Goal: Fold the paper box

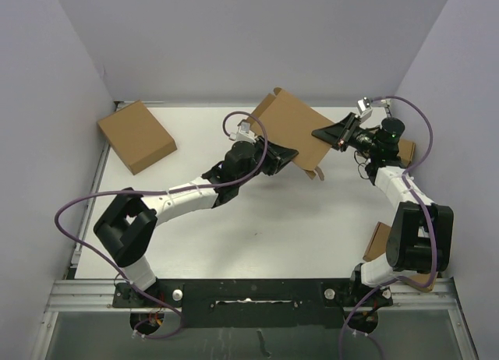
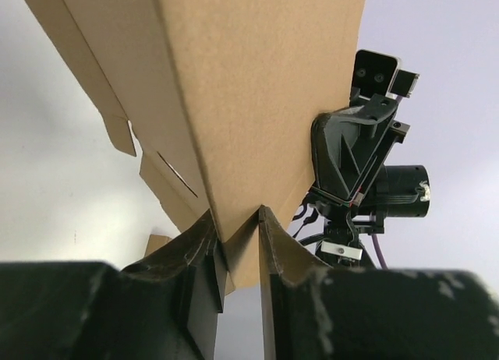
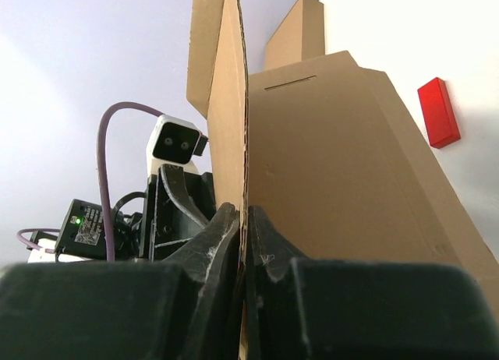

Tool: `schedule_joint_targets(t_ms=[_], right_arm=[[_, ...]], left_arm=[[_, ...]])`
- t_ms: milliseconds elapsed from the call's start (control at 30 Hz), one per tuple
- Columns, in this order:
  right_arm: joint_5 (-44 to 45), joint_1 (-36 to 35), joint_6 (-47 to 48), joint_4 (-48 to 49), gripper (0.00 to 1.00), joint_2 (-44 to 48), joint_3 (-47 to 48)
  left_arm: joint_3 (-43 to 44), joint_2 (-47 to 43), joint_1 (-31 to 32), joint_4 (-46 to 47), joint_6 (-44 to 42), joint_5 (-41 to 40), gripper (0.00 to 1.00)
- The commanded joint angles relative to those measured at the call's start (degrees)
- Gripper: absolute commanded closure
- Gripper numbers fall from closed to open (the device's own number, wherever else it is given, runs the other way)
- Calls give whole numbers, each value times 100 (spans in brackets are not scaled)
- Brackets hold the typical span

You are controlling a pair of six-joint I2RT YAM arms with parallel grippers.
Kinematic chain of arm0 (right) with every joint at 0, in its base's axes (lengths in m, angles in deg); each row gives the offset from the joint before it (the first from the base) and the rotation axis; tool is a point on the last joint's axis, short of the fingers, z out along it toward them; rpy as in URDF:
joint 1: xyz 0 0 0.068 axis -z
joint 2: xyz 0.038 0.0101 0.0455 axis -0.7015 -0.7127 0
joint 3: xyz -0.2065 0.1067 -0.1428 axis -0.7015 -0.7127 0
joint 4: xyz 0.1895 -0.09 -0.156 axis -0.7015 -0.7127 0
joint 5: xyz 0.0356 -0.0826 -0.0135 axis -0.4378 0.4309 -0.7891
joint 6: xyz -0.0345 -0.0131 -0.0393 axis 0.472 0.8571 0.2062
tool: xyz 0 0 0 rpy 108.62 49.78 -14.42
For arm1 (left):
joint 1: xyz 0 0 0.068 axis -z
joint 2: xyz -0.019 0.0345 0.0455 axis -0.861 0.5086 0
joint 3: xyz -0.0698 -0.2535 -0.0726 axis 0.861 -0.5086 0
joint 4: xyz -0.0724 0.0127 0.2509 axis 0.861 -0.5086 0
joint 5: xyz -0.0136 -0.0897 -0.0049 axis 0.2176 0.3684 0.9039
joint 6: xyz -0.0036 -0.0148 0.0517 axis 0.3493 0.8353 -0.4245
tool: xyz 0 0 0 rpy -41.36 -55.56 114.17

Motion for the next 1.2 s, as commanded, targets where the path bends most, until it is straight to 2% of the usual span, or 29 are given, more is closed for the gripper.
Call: schedule_joint_targets(t_ms=[0,100,233,333,433,500,600,733,833,900,1033,1167], right_arm=[[-173,-75,86,211,100,124,18],[-210,-19,74,250,100,133,66],[-311,124,73,344,100,165,180],[-456,301,159,371,100,203,276],[-663,414,400,253,100,269,404],[-805,424,863,-129,100,341,560],[-1050,395,1882,-1138,100,458,882],[-1163,344,4277,-3492,100,613,1545],[-1177,246,5567,-5155,100,618,2024],[-1416,231,5825,-5565,100,564,2153],[-1923,186,5728,-5694,100,523,2271],[-1689,162,5843,-5802,100,398,2267]], left_arm=[[213,56,91,570,-120,240,75],[58,-91,29,767,-416,328,53],[-429,-530,-107,1068,-1187,503,33],[-843,-1189,-268,1080,-2501,876,27],[-1339,-2079,-477,760,-4088,1281,13],[-1777,-2701,-728,327,-4798,1378,3],[-2170,-3503,-1431,-421,-5320,1717,2],[-2382,-4178,-2484,-1310,-5607,2253,2],[-2660,-4308,-3137,-1434,-5623,2620,2],[-2844,-4237,-3422,-1338,-5567,2809,5],[-3116,-3943,-3614,-834,-5430,3172,17],[-3348,-3613,-3612,-283,-5213,3300,23]])
